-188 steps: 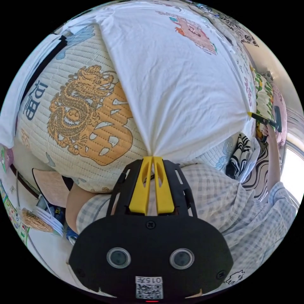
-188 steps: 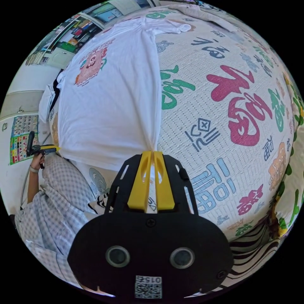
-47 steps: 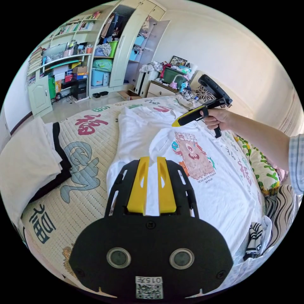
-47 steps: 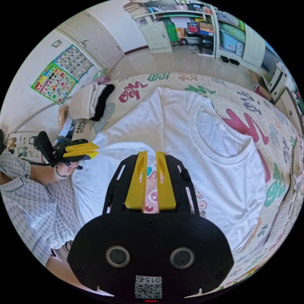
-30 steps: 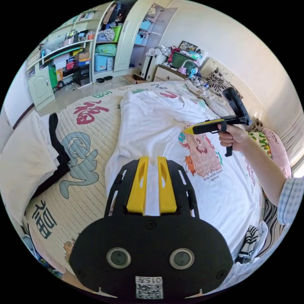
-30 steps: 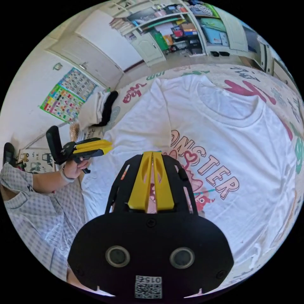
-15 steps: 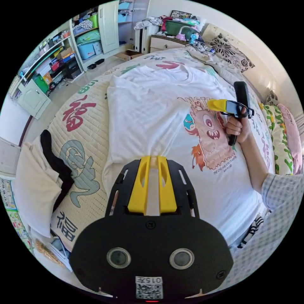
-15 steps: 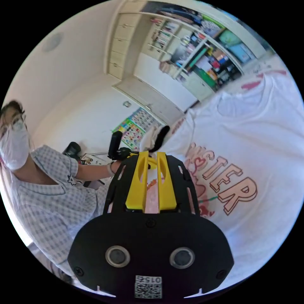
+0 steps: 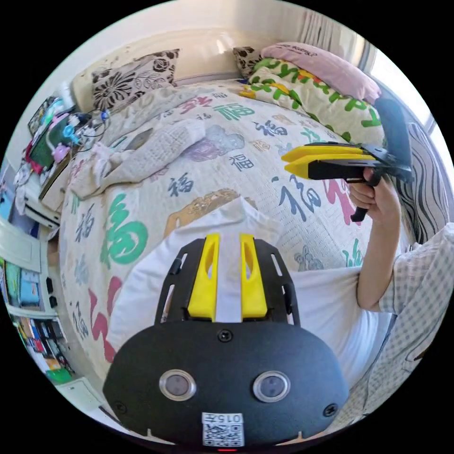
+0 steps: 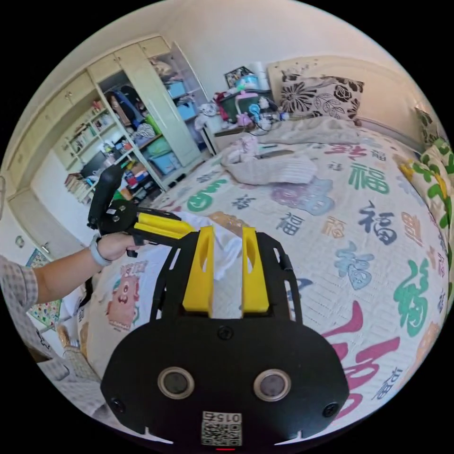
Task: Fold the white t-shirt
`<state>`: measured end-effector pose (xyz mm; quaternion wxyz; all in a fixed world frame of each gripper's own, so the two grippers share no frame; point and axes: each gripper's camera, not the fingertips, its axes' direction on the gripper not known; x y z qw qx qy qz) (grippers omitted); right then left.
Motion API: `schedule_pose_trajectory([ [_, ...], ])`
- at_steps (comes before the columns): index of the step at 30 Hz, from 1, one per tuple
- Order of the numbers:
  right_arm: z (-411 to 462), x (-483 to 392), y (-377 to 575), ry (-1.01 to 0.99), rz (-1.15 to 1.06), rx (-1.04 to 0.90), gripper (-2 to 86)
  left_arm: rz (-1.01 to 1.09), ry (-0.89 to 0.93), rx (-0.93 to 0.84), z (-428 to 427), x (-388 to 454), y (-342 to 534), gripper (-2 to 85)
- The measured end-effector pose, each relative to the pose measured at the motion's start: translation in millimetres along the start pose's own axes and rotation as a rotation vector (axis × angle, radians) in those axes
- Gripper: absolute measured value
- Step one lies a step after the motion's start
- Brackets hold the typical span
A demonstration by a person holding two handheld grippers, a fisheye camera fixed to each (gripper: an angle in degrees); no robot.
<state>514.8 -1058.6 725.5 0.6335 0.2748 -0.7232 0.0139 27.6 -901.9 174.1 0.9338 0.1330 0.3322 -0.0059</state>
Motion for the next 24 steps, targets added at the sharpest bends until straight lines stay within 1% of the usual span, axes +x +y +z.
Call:
schedule_pose_trajectory([
  [1, 3.3, 1.2, -2.5, -0.018, -0.007, -0.028, 9.4, 0.014, 0.007, -0.022, 10.2, 1.5, -9.2, 6.9],
  [3, 16.5, 2.5, -11.7, -0.076, -0.044, -0.136, 10.0, 0.048, -0.046, -0.082, 37.5, 2.2, -31.5, 5.1],
  [6, 24.5, 1.4, -18.2, -0.071, -0.07, -0.229, 10.4, 0.015, -0.029, -0.018, 32.3, -15.9, -40.9, 1.5],
  [11, 23.4, -3.6, -26.8, -0.154, -0.104, -0.259, 10.6, -0.057, -0.015, 0.0, 14.5, -60.4, -48.2, 0.4],
  [14, 31.6, -12.5, -31.7, -0.116, -0.125, -0.325, 10.3, -0.085, 0.039, 0.019, 5.0, -80.0, -46.5, 0.3],
  [15, 34.4, -14.9, -34.5, -0.082, -0.114, -0.325, 10.0, -0.085, 0.084, 0.018, 3.8, -85.6, -45.6, 0.3],
  [17, 35.9, -17.8, -36.7, -0.088, -0.105, -0.319, 9.1, -0.094, 0.139, 0.01, 1.5, -93.9, -44.5, 0.3],
  [20, 32.5, -23.7, -36.4, -0.117, -0.124, -0.329, 5.7, -0.099, 0.153, 0.005, -5.9, -104.0, -43.0, 0.2],
  [24, 16.1, -39.7, -34.2, -0.061, -0.171, -0.317, 3.2, -0.081, 0.128, -0.001, -14.1, -105.6, -44.1, 0.0],
])
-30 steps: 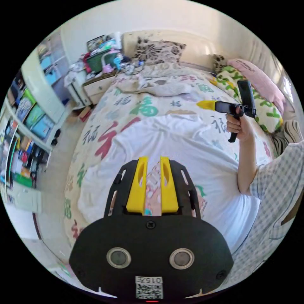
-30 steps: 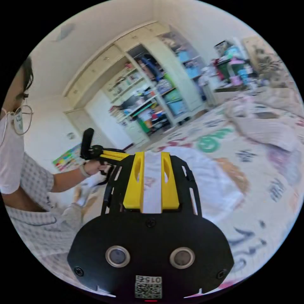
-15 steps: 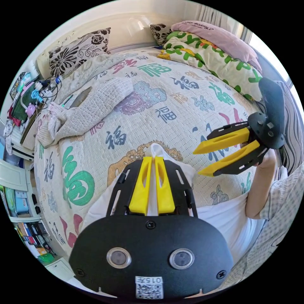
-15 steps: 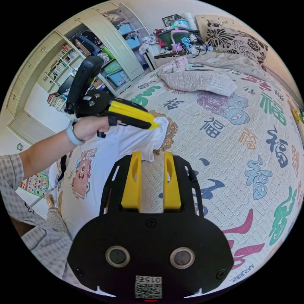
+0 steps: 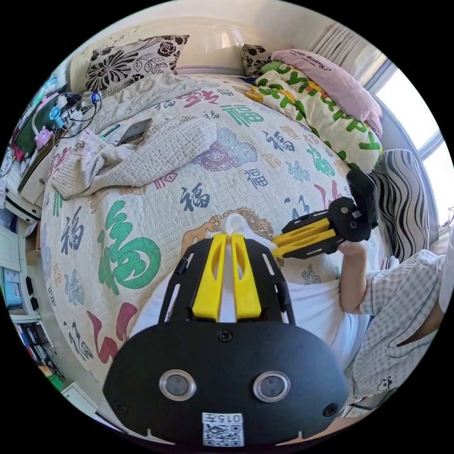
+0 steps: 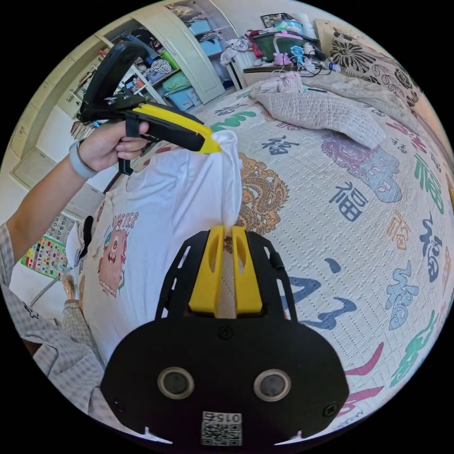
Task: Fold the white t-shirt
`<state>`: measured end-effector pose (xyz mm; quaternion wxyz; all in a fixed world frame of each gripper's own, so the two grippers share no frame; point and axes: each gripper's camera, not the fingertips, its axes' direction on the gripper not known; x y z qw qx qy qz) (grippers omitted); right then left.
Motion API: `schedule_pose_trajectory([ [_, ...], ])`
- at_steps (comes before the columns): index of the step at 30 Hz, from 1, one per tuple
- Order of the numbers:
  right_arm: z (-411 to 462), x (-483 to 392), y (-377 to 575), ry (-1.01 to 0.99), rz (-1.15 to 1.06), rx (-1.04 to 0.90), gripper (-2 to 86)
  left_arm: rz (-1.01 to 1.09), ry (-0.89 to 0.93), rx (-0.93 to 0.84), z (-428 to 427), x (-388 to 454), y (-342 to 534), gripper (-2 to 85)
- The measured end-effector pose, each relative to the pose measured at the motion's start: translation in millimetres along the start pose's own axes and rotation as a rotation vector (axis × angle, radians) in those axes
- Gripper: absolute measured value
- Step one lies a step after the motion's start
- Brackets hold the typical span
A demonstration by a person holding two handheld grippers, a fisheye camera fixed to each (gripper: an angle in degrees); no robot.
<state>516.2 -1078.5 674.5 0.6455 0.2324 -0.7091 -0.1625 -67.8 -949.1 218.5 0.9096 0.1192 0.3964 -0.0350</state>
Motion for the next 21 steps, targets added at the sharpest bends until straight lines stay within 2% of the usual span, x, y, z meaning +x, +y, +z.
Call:
schedule_pose_trajectory([
  [5, -41.7, -17.5, 19.8, -0.01, -0.034, 0.126, 1.7, 0.065, 0.02, -0.023, -24.2, -7.3, 5.8, 0.0],
  [9, -49.7, -35.9, 29.3, 0.074, -0.06, 0.086, 1.2, 0.033, -0.031, -0.028, -49.6, -21.3, 19.3, -0.3],
  [13, -62.6, -46.5, 41.4, -0.025, -0.117, 0.138, 1.2, 0.004, -0.037, 0.016, -61.5, -27.1, 32.7, -0.4],
  [17, -79.4, -84.6, 58.2, -0.176, -0.373, 0.191, 1.3, 0.027, -0.069, -0.002, -80.2, -16.1, 55.8, -0.5],
  [21, -68.4, -119.5, 68.5, -0.183, -0.571, 0.086, 1.8, -0.001, -0.185, 0.001, -112.1, 9.6, 120.0, -0.5],
])
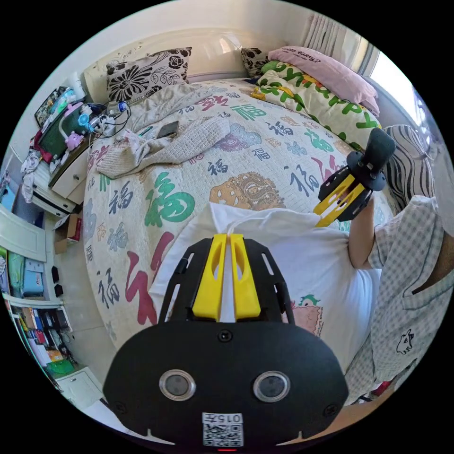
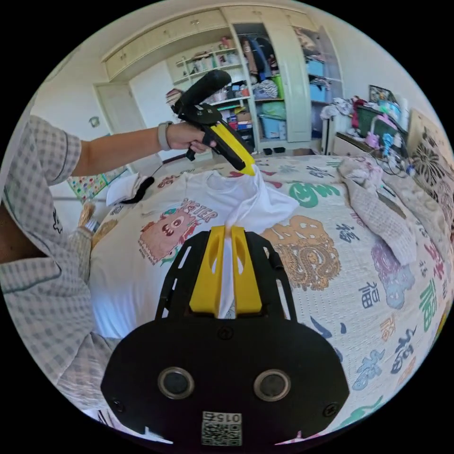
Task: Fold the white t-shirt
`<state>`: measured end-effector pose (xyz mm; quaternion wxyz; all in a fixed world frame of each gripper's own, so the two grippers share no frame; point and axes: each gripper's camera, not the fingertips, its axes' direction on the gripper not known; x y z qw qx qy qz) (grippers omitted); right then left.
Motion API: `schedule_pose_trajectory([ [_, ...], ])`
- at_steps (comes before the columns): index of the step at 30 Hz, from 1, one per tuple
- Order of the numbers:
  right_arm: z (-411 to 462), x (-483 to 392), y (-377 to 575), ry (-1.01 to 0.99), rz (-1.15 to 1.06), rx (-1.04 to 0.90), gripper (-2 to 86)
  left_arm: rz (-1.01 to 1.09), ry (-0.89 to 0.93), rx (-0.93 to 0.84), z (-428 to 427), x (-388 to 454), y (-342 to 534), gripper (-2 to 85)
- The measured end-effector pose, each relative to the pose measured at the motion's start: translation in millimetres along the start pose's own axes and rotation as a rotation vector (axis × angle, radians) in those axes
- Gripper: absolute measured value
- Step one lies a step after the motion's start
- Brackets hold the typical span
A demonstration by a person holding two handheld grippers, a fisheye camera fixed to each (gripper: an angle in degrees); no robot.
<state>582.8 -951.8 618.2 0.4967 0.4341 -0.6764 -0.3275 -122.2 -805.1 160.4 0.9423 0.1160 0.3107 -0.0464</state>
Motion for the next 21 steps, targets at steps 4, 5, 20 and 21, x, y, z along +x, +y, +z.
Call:
schedule_pose_trajectory([
  [4, 30.4, -15.2, -0.4, -0.096, -0.119, -0.172, 2.9, -0.058, 0.003, -0.057, 5.4, 6.4, 50.6, -0.4],
  [5, 44.4, -21.6, 0.3, -0.131, -0.168, -0.247, 3.6, -0.081, 0.026, -0.093, 13.3, 5.5, 60.9, -0.4],
  [20, 66.8, 25.6, 5.3, -0.086, 0.097, -0.272, 0.7, -0.169, 0.189, -0.172, -28.8, -27.5, 105.0, 0.3],
  [21, 82.2, 27.6, 6.5, -0.082, 0.09, -0.366, 0.4, -0.188, 0.228, -0.141, -33.2, -31.0, 110.6, 0.3],
])
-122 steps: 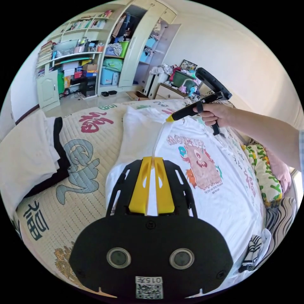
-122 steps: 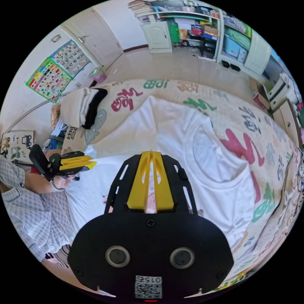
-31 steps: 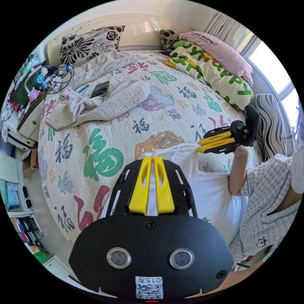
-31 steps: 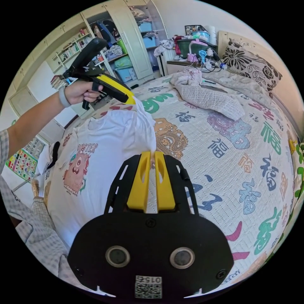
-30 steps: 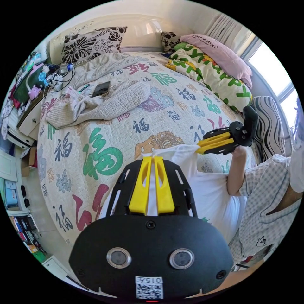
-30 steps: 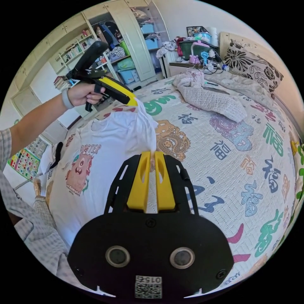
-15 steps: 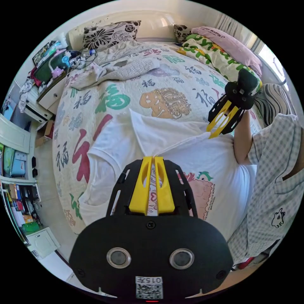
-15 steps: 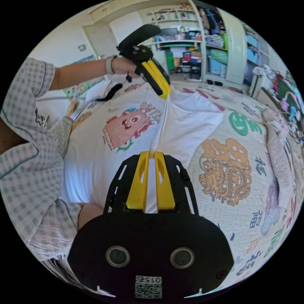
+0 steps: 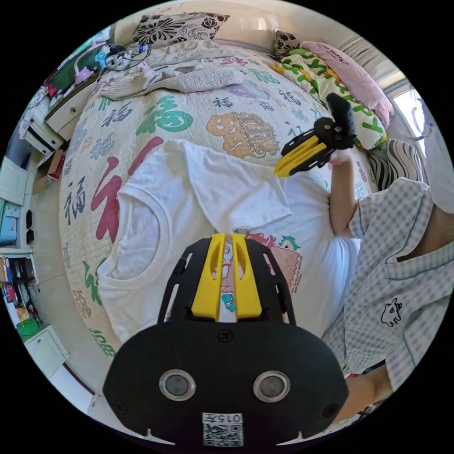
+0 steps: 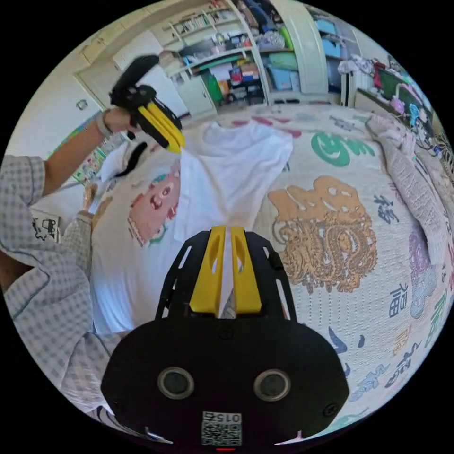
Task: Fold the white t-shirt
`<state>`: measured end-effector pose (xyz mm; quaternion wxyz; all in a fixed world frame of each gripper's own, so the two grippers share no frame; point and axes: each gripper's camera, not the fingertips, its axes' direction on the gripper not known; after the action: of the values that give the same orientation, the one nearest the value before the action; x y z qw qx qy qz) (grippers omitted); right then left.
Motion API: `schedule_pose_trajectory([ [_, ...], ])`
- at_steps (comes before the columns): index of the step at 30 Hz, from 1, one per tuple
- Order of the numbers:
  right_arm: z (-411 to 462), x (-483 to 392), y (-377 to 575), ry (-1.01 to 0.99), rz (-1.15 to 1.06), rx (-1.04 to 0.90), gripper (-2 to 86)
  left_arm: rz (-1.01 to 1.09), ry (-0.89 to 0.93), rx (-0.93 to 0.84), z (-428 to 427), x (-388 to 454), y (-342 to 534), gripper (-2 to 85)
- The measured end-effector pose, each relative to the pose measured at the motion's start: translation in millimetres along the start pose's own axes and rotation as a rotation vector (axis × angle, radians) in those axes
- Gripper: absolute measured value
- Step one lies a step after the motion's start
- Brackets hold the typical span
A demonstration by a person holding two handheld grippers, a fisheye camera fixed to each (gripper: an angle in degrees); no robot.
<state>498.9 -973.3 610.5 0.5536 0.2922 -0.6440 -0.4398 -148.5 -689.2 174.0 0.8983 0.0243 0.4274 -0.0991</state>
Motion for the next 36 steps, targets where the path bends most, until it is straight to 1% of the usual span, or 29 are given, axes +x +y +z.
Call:
schedule_pose_trajectory([
  [4, 2.6, 14.8, -0.3, -0.042, 0.012, 0.025, -0.4, -0.055, 0.019, 0.113, -10.9, -4.7, 17.7, 0.1],
  [7, 2.8, 35.7, 2.7, -0.136, 0.021, 0.083, -0.6, -0.087, 0.059, 0.225, -11.9, -2.8, 28.1, -0.1],
  [8, 4.3, 47.1, 2.8, -0.197, 0.032, 0.109, -0.6, -0.107, 0.086, 0.239, -6.5, -1.8, 31.1, -0.1],
  [10, 5.9, 67.6, 5.2, -0.325, 0.055, 0.158, -0.5, -0.139, 0.031, 0.173, 9.8, 1.4, 35.5, -0.1],
  [11, 5.3, 83.3, 9.9, -0.418, 0.073, 0.229, -0.4, -0.148, -0.053, 0.101, 23.2, 3.8, 40.2, -0.1],
  [12, 5.7, 104.2, 16.3, -0.527, 0.121, 0.311, -0.2, -0.146, -0.103, 0.068, 33.0, 6.2, 47.7, -0.1],
  [13, 6.9, 116.4, 20.6, -0.579, 0.162, 0.363, -0.1, -0.15, -0.106, 0.098, 32.2, 7.4, 52.9, 0.0],
  [14, 12.6, 142.4, 31.8, -0.663, 0.287, 0.462, 0.0, -0.173, -0.103, 0.137, 26.6, 8.0, 63.0, 0.1],
  [15, 15.1, 160.5, 45.6, -0.729, 0.364, 0.584, 0.1, -0.21, -0.098, 0.187, 15.2, 7.8, 75.2, 0.7],
  [16, 13.6, 164.7, 52.6, -0.76, 0.351, 0.664, 0.2, -0.227, -0.093, 0.239, 6.7, 7.9, 84.1, 0.9],
  [17, 12.0, 169.6, 63.8, -0.786, 0.333, 0.797, 0.3, -0.269, -0.08, 0.354, -11.8, 5.7, 106.5, 1.7],
  [18, 14.0, 169.6, 63.8, -0.748, 0.353, 0.812, 0.6, -0.344, -0.096, 0.425, -28.5, -1.6, 131.0, 2.7],
  [19, 16.5, 169.8, 60.9, -0.733, 0.37, 0.795, 0.8, -0.385, -0.116, 0.447, -36.4, -6.5, 144.0, 3.4],
  [20, 21.6, 169.9, 54.8, -0.706, 0.4, 0.765, 1.4, -0.457, -0.176, 0.471, -50.9, -17.5, 169.6, 5.2],
  [22, 29.6, 169.2, 46.6, -0.68, 0.427, 0.742, 2.5, -0.531, -0.263, 0.468, -71.3, -36.5, 201.3, 8.0],
  [24, 40.8, 162.8, 29.9, -0.602, 0.462, 0.675, 3.9, -0.584, -0.359, 0.45, -95.3, -65.0, 228.2, 9.7],
  [26, 50.2, 156.5, 15.9, -0.535, 0.493, 0.622, 4.2, -0.62, -0.391, 0.429, -106.1, -89.4, 238.4, 10.0],
  [28, 58.4, 144.4, -1.6, -0.433, 0.508, 0.562, 3.4, -0.66, -0.401, 0.389, -108.4, -113.3, 242.5, 10.1],
  [30, 71.2, 122.1, -28.8, -0.258, 0.521, 0.469, 1.1, -0.689, -0.411, 0.333, -101.2, -134.7, 243.1, 9.8],
  [31, 74.0, 116.0, -34.0, -0.218, 0.523, 0.46, 0.7, -0.687, -0.408, 0.33, -99.1, -137.2, 243.1, 9.5],
  [33, 83.4, 82.7, -61.5, -0.011, 0.531, 0.405, 0.8, -0.673, -0.349, 0.383, -87.6, -140.7, 247.3, 8.4],
  [34, 84.6, 73.3, -70.6, 0.04, 0.54, 0.4, 2.0, -0.676, -0.327, 0.389, -81.4, -142.0, 249.8, 8.1],
  [35, 81.8, 51.6, -89.0, 0.103, 0.54, 0.478, 4.5, -0.695, -0.288, 0.371, -63.7, -145.8, 256.9, 7.6],
  [36, 76.8, 25.6, -114.5, 0.138, 0.461, 0.586, 4.9, -0.696, -0.31, 0.485, -55.7, -139.5, 275.0, 6.9],
])
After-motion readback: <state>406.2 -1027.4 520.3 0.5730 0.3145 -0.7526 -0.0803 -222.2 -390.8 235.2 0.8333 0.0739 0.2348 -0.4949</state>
